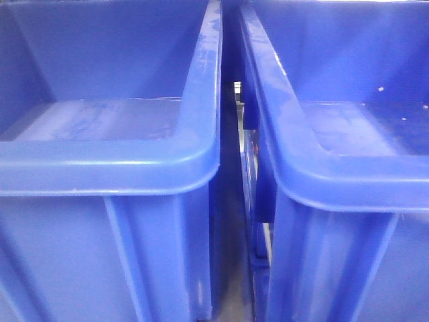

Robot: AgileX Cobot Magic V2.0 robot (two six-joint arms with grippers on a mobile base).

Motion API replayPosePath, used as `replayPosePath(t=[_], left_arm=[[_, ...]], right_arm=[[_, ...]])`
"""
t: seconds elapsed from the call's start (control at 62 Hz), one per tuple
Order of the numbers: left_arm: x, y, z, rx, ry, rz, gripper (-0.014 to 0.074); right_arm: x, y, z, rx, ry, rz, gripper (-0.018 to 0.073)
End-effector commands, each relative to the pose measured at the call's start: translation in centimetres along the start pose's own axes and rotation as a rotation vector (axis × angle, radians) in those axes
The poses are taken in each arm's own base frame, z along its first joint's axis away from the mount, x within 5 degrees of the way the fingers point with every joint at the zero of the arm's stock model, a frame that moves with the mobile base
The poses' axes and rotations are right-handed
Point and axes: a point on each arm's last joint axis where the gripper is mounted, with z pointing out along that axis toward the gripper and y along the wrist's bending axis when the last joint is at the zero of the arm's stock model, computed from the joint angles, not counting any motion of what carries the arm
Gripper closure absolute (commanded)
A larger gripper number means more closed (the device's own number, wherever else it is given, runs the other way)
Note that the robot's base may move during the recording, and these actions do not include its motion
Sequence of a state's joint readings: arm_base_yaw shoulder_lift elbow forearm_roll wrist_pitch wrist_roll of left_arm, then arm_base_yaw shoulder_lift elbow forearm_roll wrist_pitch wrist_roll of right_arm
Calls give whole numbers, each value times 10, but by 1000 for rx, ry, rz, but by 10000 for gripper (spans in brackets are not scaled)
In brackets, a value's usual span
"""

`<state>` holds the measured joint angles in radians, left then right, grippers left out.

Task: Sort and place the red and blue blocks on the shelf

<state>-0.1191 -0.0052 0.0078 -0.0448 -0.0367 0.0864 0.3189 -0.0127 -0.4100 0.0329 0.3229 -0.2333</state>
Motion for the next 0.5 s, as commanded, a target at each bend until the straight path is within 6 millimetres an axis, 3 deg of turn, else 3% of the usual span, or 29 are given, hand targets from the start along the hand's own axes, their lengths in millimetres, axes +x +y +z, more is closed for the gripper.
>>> replayPosePath(t=[0.0, 0.484], left_arm=[[4, 0, -1, -4, -62, -11, 512], [4, 0, -1, -4, -62, -11, 512]], right_arm=[[-18, -4, -7, 36, -129, -16, 508], [-12, -3, -5, 31, -101, -20, 508]])
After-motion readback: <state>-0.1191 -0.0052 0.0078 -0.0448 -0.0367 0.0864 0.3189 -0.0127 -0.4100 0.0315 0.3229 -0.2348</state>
